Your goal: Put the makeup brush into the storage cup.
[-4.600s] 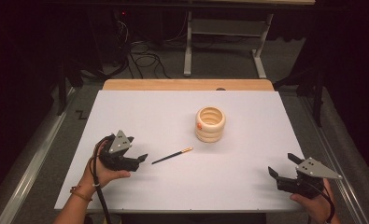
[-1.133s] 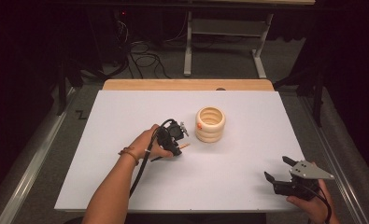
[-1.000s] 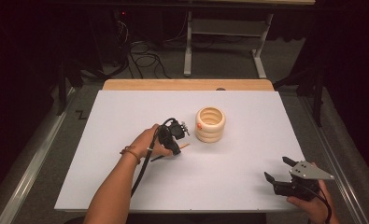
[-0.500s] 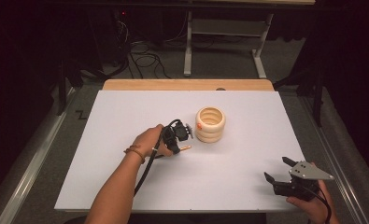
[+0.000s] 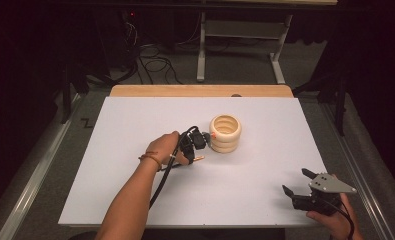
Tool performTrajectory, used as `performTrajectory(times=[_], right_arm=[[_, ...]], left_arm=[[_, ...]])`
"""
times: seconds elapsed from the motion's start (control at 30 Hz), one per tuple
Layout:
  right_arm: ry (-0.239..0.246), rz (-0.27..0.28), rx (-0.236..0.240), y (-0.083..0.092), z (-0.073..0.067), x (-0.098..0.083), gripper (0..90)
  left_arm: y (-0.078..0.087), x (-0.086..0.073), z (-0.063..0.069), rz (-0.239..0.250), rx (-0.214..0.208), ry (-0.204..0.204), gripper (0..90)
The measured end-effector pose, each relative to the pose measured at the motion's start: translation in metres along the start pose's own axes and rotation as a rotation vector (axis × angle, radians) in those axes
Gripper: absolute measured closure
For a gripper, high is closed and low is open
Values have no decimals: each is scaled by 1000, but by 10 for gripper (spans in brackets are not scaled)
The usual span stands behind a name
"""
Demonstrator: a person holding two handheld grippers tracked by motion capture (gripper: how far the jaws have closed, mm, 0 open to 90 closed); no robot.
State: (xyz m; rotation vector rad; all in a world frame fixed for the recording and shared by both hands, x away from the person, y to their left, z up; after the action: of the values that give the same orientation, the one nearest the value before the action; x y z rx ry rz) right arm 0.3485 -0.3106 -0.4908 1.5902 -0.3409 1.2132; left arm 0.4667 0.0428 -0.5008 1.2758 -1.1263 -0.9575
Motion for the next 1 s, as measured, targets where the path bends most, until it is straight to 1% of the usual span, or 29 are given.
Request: performTrajectory(times=[0.03, 0.1, 0.23, 0.33, 0.37, 0.4, 0.43, 0.47, 0.5, 0.57, 0.67, 0.7, 0.8, 0.83, 0.87, 1.0], right_arm=[[-4, 3, 0, 0, 1, 0, 167], [-18, 4, -4, 1, 2, 0, 167], [-14, 4, -3, 1, 1, 0, 167], [-18, 5, -3, 2, 1, 0, 167], [-18, 4, -6, 2, 2, 0, 167], [-17, 5, -5, 2, 2, 0, 167], [-20, 6, -5, 2, 2, 0, 167], [-20, 3, -8, 2, 2, 0, 167], [-20, 3, -8, 2, 2, 0, 167], [-21, 4, -8, 2, 2, 0, 167], [-20, 11, -8, 2, 2, 0, 167], [-16, 9, -10, 3, 3, 0, 167], [-27, 13, -4, 3, 2, 1, 166], [-26, 19, -6, 3, 3, 1, 166], [-26, 19, -6, 3, 3, 1, 166], [-43, 23, -21, 4, 5, 1, 166]], left_arm=[[0, -1, 0, 10, 5, -1, 834], [1, -5, 1, 47, 12, 4, 835], [1, -12, 3, 129, 29, 6, 835], [5, -18, 3, 189, 50, 31, 834], [7, -20, 3, 217, 64, 42, 835], [9, -22, 3, 235, 67, 45, 834], [12, -24, 4, 263, 70, 50, 834], [14, -26, 5, 279, 82, 56, 835], [16, -28, 5, 287, 99, 56, 835], [19, -31, 7, 318, 97, 57, 835], [23, -34, 9, 360, 123, 62, 834], [25, -35, 10, 377, 133, 64, 835], [29, -38, 12, 399, 167, 67, 835], [31, -40, 13, 421, 180, 69, 835], [31, -40, 13, 421, 180, 69, 834], [37, -43, 13, 479, 201, 89, 835]])
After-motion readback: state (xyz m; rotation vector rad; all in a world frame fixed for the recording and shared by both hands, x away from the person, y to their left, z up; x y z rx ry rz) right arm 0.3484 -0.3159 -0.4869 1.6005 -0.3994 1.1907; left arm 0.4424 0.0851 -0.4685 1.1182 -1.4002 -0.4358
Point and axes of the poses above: each handheld gripper's, and its own axes: y roughly backward along the jaws, x roughly out of its top, z roughly to its right, the point moved 5 cm from there along -y, roughly forward along the jaws, and after that the axes turned 10 degrees about -y, right-handed, at the moved point
